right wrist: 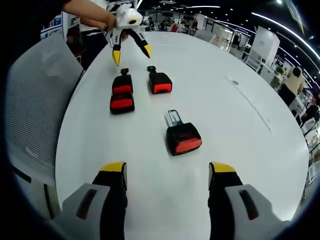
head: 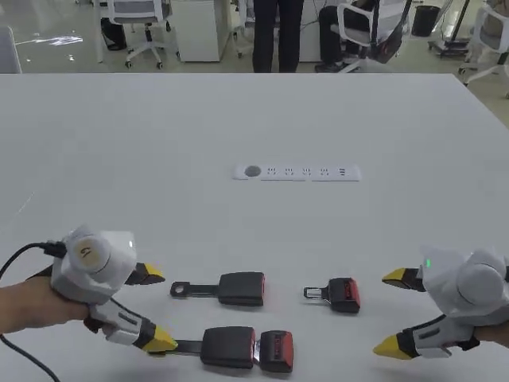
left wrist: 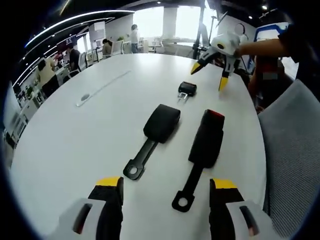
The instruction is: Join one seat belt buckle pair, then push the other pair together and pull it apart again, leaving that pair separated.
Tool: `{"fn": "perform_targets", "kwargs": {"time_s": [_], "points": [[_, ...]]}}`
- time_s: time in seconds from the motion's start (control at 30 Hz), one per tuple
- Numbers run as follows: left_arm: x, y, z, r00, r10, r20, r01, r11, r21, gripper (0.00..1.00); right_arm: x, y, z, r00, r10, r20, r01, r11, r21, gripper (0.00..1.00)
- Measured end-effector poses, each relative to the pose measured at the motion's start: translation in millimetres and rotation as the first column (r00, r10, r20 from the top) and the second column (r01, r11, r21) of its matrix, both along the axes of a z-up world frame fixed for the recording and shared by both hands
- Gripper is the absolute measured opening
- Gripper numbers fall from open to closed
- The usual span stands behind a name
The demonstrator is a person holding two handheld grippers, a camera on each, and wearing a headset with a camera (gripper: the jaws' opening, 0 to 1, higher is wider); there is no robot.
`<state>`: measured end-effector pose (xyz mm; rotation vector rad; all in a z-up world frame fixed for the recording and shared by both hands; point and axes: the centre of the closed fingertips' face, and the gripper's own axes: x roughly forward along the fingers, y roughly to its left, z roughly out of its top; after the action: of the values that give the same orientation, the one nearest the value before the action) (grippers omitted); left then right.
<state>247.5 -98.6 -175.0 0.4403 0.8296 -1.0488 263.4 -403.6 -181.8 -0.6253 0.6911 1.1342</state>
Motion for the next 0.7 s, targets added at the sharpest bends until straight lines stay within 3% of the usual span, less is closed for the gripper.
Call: {"fn": "perform_targets", "kwargs": {"time_s": [0.1, 0.27, 0.43, 0.6, 0.67, 0.7], "points": [[-11.4, -0.7, 2.2, 1.0, 0.029, 0.01, -0.029, 0.999, -0.037, 0.74, -5.2, -1.9, 0.7, 1.0, -0.023, 0.006, 0.023, 1.0, 0.019, 0.67], [-19.2, 9.0, 3.9, 0.994, 0.102, 0.03, -0.098, 0.99, -0.105, 0.78, -15.3, -1.6, 3.9, 0.998, -0.059, 0.021, 0.058, 0.997, 0.049, 0.68], [-32.4, 3.5, 4.4, 0.986, 0.156, 0.063, -0.146, 0.978, -0.148, 0.81, -27.7, -0.1, 6.1, 0.994, -0.107, 0.031, 0.104, 0.991, 0.087, 0.7], [-43.5, -3.1, 8.5, 0.969, 0.225, 0.099, -0.201, 0.957, -0.211, 0.84, -40.3, 2.2, 7.9, 0.986, -0.165, 0.035, 0.16, 0.979, 0.127, 0.73], [-39.9, 6.3, 9.6, 0.956, 0.274, 0.108, -0.243, 0.94, -0.241, 0.85, -42.9, 3.5, 9.9, 0.98, -0.193, 0.042, 0.185, 0.971, 0.151, 0.75], [-41.3, 4.9, 10.4, 0.954, 0.278, 0.109, -0.245, 0.937, -0.249, 0.87, -43.5, 4.3, 11.3, 0.977, -0.208, 0.049, 0.198, 0.967, 0.162, 0.76]]}}
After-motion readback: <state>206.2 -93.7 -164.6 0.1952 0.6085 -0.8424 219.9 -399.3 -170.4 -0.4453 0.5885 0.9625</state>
